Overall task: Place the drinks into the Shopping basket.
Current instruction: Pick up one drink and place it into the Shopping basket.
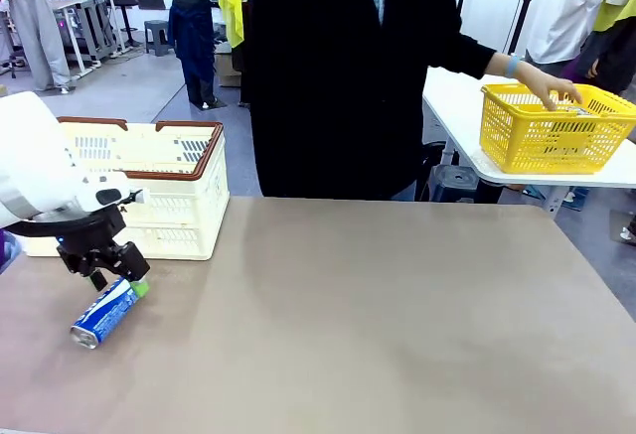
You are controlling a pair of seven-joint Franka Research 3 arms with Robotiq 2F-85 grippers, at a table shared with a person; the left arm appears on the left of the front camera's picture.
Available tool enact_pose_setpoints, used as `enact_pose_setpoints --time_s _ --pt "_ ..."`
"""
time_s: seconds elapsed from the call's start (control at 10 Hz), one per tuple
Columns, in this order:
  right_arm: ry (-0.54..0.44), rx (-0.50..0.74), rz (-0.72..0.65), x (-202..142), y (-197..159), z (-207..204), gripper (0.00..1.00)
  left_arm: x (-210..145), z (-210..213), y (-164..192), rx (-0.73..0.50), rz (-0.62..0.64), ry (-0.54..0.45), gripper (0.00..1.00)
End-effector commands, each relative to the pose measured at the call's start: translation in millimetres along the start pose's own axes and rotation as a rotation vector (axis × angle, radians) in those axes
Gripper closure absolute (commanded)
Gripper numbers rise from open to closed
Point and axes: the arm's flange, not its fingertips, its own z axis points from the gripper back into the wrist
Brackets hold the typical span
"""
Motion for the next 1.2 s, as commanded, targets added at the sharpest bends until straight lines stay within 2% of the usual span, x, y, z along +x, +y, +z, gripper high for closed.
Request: enact_pose_setpoints --time_s 0.0,0.2,0.6,0.9,1.0,1.1 --pt "0.008 0.002 0.025 -2 1 1 0.00 -118 -23 -16 -0.008 -0.031 -0.072 0.00" --pt "0.008 0.002 0.025 -2 1 1 0.00 -121 -27 -15 0.014 -0.023 -0.040 0.00" --pt "0.008 0.002 0.025 -2 1 1 0.00 -129 -51 -18 0.045 0.014 0.106 0.00" --pt "0.008 0.002 0.025 -2 1 1 0.00 -132 -59 -21 0.074 0.006 0.155 0.00" --pt "0.008 0.002 0.025 -2 1 1 0.00 -131 -60 -21 0.066 -0.004 0.156 0.21" --pt "0.008 0.002 0.025 -2 1 1 0.00 -130 -62 -21 0.079 0.000 0.161 0.69"
